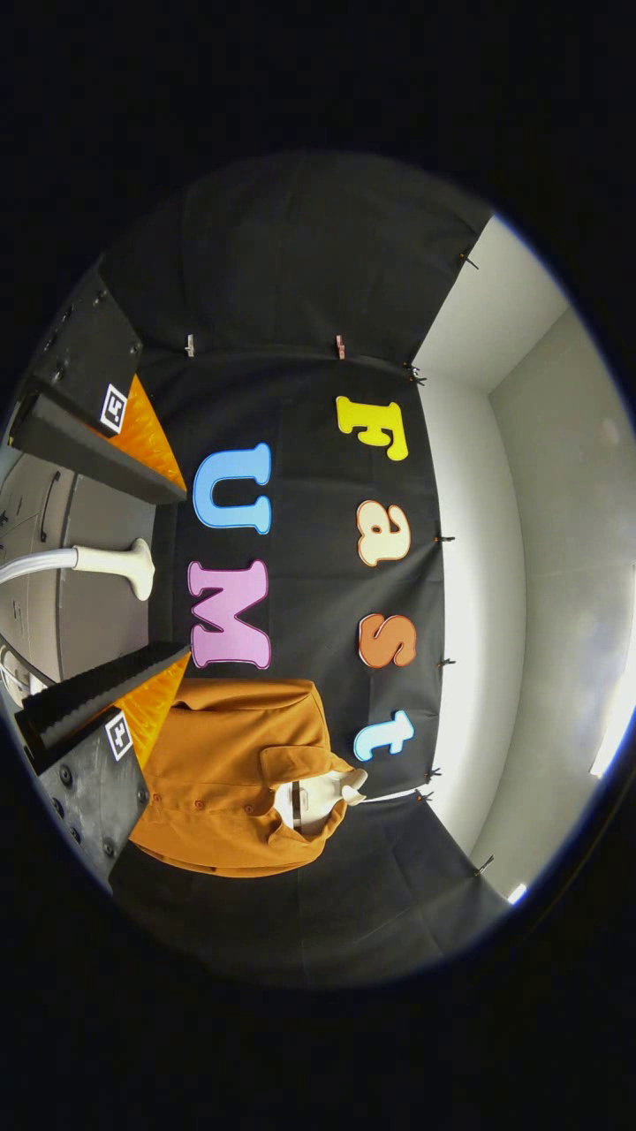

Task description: Iron the clothes twice with a garment steamer, once on the left side and once on the right side.

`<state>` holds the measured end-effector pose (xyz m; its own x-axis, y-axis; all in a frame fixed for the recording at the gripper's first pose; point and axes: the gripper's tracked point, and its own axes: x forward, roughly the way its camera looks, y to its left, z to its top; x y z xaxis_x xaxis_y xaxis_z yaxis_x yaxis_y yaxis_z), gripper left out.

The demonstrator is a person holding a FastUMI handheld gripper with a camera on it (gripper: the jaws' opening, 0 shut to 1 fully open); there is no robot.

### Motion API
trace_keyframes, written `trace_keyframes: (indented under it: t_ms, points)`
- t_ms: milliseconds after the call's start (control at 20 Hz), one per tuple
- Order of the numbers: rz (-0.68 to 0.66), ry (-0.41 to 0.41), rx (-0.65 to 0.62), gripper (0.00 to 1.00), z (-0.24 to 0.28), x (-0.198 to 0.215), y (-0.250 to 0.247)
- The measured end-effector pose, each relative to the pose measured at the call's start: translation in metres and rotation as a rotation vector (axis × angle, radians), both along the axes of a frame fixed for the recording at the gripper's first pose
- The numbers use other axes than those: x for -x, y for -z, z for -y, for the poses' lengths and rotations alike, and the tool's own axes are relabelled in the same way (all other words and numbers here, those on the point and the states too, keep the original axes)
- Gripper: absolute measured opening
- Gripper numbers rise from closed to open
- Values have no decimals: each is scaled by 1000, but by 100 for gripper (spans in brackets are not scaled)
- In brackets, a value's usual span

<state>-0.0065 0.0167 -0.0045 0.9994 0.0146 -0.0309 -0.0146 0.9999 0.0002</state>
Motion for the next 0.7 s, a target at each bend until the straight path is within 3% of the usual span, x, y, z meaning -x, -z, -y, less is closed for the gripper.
trace_keyframes:
  t_ms: [700]
  points:
    - [-55, 79, 18, 98, -56, -4, 30]
